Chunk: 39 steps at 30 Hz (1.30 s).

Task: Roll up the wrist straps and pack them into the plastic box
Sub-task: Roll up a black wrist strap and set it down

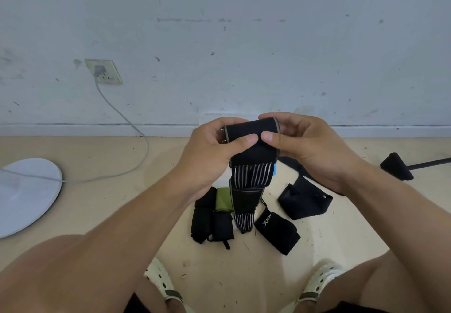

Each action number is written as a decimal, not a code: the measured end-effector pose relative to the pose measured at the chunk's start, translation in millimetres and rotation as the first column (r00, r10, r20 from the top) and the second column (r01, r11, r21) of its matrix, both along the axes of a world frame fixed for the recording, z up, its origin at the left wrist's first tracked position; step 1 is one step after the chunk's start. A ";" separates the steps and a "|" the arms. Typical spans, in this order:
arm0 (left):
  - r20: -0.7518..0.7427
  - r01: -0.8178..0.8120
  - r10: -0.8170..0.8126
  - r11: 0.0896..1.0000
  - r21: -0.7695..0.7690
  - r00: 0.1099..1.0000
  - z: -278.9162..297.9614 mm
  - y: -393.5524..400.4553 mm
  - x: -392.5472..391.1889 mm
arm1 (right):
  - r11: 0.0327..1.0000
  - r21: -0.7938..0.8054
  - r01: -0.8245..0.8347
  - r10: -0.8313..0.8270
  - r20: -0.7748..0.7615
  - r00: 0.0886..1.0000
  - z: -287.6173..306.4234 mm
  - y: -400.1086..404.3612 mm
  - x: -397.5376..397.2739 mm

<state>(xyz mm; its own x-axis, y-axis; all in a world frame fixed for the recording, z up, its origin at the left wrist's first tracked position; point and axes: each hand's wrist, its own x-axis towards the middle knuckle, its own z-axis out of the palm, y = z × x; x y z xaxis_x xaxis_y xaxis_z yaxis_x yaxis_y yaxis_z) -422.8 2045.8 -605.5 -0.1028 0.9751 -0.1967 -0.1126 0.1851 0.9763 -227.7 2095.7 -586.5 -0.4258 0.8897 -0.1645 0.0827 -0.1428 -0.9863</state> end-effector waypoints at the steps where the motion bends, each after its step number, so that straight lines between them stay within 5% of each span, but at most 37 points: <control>1: -0.012 0.004 -0.004 1.000 0.009 1.000 0.2 0.0 -0.1 | 1.000 0.014 0.003 -0.004 0.005 1.000 -0.5 0.4 0.1; 13: -0.196 0.034 -0.007 0.990 0.138 0.981 -4.3 -2.6 2.5 | 0.999 -0.004 0.037 -0.037 0.008 0.999 -0.9 -0.5 -0.1; 22: 0.082 0.083 -0.074 0.989 -0.119 0.994 2.6 -1.2 6.6 | 0.986 0.135 0.102 -0.112 0.068 0.991 1.4 -4.7 -0.8; 39: 0.072 0.025 -0.022 0.999 -0.042 0.997 -2.8 -1.4 2.6 | 0.998 -0.065 0.000 -0.001 -0.015 1.000 0.3 1.7 3.0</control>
<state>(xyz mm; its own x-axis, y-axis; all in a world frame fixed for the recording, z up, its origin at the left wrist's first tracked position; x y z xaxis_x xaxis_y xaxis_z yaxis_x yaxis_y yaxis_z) -420.2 2044.4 -608.3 -0.0645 0.9675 -0.2446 -0.1770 0.2302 0.9569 -224.7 2097.4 -586.1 -0.4283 0.8775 -0.2158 0.0682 -0.2067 -0.9760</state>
